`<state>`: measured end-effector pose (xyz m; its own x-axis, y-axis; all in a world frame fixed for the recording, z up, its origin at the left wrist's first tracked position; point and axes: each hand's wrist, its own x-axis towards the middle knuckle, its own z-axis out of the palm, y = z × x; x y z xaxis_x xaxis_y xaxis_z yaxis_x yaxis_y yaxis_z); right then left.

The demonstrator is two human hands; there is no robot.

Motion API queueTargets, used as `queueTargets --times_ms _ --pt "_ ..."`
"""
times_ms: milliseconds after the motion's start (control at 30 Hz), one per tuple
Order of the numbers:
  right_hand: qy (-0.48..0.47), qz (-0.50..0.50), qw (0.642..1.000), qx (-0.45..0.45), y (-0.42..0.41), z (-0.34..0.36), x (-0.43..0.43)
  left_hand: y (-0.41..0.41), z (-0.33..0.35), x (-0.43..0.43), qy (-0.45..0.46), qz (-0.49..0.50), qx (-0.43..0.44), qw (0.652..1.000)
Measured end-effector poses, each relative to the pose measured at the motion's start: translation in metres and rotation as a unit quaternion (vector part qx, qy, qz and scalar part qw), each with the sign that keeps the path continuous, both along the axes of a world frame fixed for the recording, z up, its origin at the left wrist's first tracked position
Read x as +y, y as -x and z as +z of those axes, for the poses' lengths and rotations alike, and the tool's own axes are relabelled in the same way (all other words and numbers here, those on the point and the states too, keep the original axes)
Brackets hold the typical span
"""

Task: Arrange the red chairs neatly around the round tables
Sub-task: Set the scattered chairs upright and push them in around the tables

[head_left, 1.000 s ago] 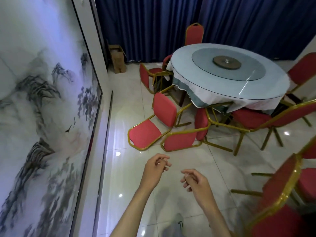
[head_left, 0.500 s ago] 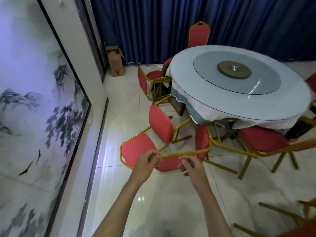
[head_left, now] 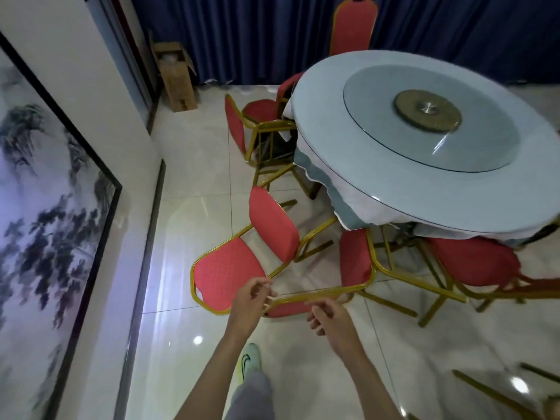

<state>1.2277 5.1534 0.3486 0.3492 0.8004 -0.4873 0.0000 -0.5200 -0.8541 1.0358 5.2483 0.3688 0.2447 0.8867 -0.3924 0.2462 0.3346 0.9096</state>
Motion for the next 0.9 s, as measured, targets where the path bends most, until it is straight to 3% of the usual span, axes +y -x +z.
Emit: queueTargets --times_ms 433,667,767,900 --pt "0.161 0.144 0.976 -0.037 -0.058 -0.112 0.126 -0.033 -0.135 0.113 0.178 0.045 0.002 0.983" --pt "0.234 0.278 0.924 -0.122 -0.1 -0.25 0.17 -0.05 -0.272 0.135 0.252 0.087 0.022 0.964" --pt "0.256 0.358 0.884 -0.155 -0.109 -0.307 0.175 -0.052 -0.331 0.128 0.291 0.089 0.024 0.952" --pt "0.277 0.525 0.76 -0.265 -0.114 -0.377 0.172 -0.049 -0.399 0.113 0.309 0.096 0.058 0.944"
